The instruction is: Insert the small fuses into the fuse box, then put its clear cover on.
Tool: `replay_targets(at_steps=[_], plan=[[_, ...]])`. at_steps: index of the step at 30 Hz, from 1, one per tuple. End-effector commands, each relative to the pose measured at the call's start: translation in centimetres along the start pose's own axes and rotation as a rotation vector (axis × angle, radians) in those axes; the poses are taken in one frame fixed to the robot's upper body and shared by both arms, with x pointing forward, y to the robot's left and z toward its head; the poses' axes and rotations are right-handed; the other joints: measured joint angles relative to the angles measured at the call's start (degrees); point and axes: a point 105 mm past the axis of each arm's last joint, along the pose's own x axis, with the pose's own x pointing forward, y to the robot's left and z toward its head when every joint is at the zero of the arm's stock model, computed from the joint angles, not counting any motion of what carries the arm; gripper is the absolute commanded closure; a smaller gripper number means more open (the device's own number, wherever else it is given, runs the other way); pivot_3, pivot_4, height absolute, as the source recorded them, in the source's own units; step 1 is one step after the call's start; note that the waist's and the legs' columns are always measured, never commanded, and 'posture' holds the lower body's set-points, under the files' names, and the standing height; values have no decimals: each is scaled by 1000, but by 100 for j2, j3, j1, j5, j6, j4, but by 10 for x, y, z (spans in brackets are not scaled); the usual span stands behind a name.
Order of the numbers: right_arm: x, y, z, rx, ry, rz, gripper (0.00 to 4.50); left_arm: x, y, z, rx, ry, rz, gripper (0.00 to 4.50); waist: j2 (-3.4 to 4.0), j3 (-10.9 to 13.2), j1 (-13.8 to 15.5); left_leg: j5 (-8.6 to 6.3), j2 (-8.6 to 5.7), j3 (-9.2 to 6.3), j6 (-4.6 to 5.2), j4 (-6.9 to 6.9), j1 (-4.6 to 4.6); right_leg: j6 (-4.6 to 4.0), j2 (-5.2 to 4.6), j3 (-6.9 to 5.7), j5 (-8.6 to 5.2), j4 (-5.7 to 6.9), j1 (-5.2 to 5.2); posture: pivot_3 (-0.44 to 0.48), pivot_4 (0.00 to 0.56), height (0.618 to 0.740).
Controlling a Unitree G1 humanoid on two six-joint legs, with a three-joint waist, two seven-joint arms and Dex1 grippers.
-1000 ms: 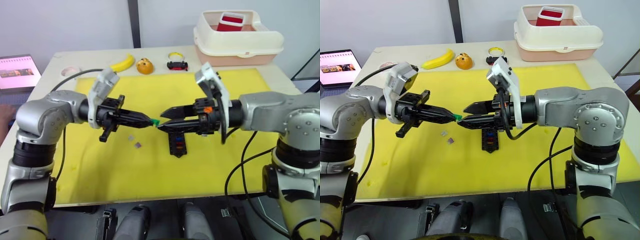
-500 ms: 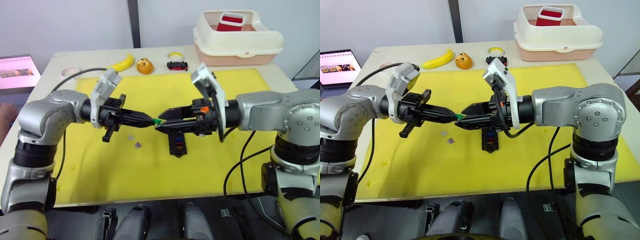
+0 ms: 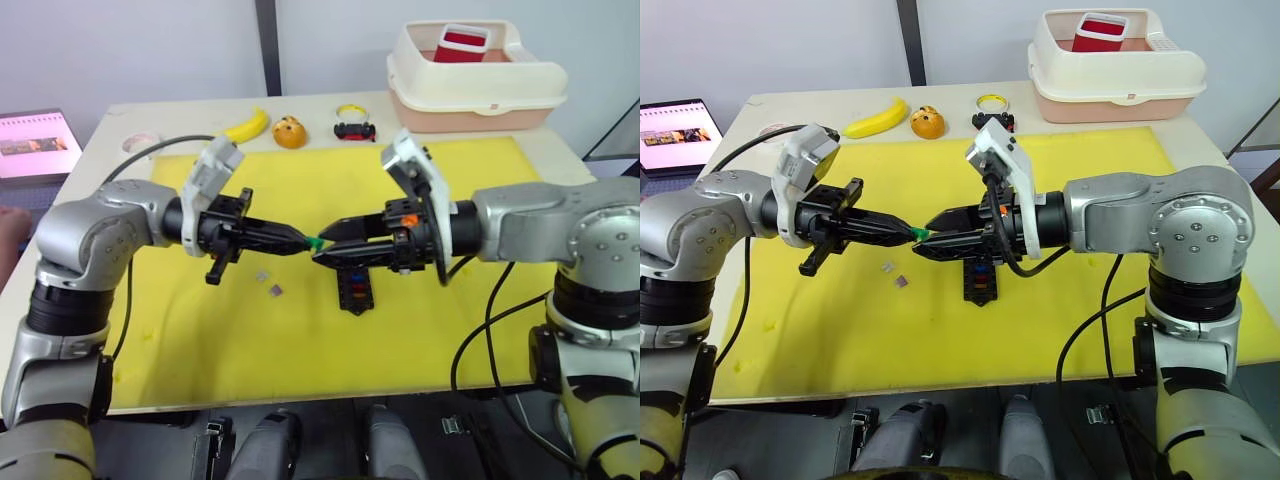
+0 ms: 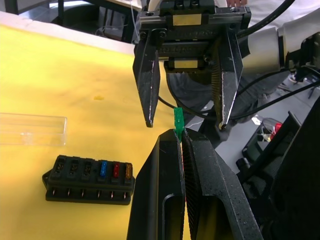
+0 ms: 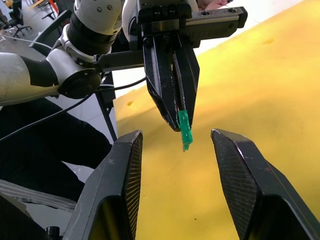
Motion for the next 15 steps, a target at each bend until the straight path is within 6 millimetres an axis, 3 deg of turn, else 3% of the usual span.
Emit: replay_targets(at_steps=[1, 3, 4, 15], plan=[[-2, 5, 8, -36, -23, 14, 3523, 1, -5, 4, 45, 15, -9, 4500, 0, 0, 0, 0, 0, 0, 0, 0, 0, 0, 0, 0, 0, 0, 0, 0, 150, 740], [-1, 5, 8, -37, -23, 15, 4381, 1, -5, 3, 46, 17, -8, 4500, 0, 0, -1, 0, 0, 0, 0, 0, 0, 0, 0, 0, 0, 0, 0, 0, 150, 740], [-1, 5, 8, -38, -22, 16, 4452, 0, -5, 3, 46, 18, -7, 4500, 0, 0, 0, 0, 0, 0, 0, 0, 0, 0, 0, 0, 0, 0, 0, 0, 150, 740], [-2, 4, 7, -53, -7, 2, 4452, -2, -1, -8, 50, 89, 27, 4500, 0, 0, 1, 0, 0, 0, 0, 0, 0, 0, 0, 0, 0, 0, 0, 0, 150, 740]])
